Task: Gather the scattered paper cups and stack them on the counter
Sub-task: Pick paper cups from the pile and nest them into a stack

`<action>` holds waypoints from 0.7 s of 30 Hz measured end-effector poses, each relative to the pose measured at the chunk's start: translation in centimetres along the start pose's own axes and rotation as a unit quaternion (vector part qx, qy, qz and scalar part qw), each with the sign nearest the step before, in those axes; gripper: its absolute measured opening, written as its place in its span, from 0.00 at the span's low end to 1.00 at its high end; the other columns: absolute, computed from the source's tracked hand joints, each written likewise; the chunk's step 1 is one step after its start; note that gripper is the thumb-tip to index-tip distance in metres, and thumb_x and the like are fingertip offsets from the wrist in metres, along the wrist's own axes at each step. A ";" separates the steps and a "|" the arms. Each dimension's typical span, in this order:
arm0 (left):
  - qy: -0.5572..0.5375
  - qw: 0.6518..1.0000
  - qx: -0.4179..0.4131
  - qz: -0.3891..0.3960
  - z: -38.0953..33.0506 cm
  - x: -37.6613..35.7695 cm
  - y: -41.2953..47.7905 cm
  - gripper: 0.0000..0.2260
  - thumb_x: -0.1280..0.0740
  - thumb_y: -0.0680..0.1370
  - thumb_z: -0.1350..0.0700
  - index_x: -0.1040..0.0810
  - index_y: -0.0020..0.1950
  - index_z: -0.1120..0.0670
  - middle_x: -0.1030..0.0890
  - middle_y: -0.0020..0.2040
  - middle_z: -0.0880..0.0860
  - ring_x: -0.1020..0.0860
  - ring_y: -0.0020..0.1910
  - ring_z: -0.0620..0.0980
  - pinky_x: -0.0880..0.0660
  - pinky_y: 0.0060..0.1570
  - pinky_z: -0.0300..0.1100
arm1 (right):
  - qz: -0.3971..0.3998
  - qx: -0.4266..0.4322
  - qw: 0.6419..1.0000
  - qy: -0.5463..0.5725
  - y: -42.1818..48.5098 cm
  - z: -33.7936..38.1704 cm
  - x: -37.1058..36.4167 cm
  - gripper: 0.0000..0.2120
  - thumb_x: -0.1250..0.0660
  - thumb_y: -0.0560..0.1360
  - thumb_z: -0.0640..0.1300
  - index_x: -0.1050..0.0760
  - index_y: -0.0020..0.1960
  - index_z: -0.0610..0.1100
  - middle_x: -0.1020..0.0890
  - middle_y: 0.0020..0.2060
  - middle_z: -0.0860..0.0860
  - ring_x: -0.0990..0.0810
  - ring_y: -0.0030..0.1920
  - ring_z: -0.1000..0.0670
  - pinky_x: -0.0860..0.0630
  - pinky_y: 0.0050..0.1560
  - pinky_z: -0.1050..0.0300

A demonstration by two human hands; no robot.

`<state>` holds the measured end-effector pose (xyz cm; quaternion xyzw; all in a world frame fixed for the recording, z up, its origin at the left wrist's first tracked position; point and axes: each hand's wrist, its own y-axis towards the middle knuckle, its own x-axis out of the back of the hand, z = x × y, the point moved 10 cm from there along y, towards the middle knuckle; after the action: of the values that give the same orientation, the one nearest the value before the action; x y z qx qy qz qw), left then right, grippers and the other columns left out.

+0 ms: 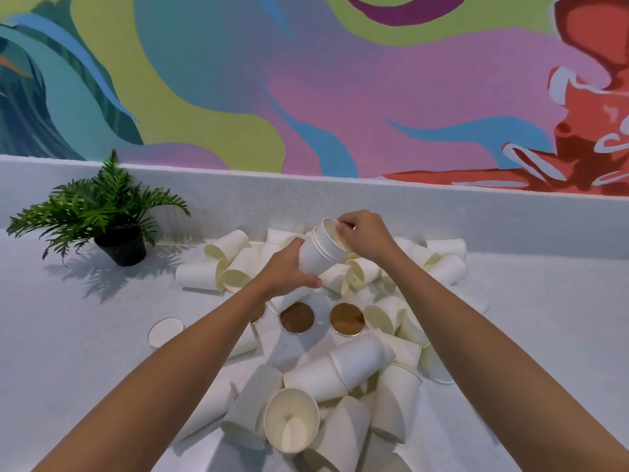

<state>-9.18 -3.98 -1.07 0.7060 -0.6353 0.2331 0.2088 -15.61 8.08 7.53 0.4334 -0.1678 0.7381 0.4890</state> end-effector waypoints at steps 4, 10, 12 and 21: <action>-0.012 1.000 -0.005 -0.004 -0.1 0.1 -0.3 0.33 0.22 0.66 0.55 0.33 0.67 0.51 0.25 0.60 0.51 0.25 0.57 0.51 0.26 0.53 0.46 | 0.049 -0.026 0.998 0.027 -0.1 0.0 -1.9 0.16 0.42 0.81 0.44 0.19 0.54 0.37 0.17 0.49 0.42 0.24 0.44 0.48 0.29 0.45 0.57; -0.013 0.997 0.047 -0.055 2.9 2.3 -0.6 0.30 0.22 0.66 0.55 0.32 0.63 0.53 0.24 0.55 0.51 0.24 0.53 0.52 0.25 0.49 0.46 | 0.021 -0.233 0.972 0.025 -1.0 -7.9 -4.0 0.15 0.44 0.79 0.47 0.27 0.39 0.41 0.17 0.42 0.42 0.20 0.39 0.43 0.22 0.47 0.52; -0.016 0.996 0.064 -0.061 3.9 2.8 -0.6 0.29 0.22 0.66 0.55 0.32 0.62 0.53 0.24 0.54 0.51 0.24 0.52 0.52 0.25 0.48 0.46 | 0.086 -0.256 0.963 0.001 -1.9 -9.1 -6.7 0.14 0.43 0.77 0.48 0.28 0.37 0.42 0.18 0.36 0.43 0.21 0.34 0.43 0.23 0.41 0.54; -0.023 0.995 0.089 -0.043 6.0 2.8 -0.5 0.31 0.22 0.65 0.53 0.33 0.64 0.49 0.24 0.56 0.48 0.24 0.53 0.50 0.27 0.45 0.42 | 0.046 -0.316 0.942 0.106 -2.1 -11.8 -11.3 0.09 0.34 0.69 0.41 0.33 0.34 0.43 0.23 0.34 0.43 0.23 0.39 0.43 0.23 0.44 0.49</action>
<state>-8.08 -9.72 -4.18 0.7538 -0.5858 0.2626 0.1405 -17.74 10.44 -8.61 0.1679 -0.3592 0.7104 0.5815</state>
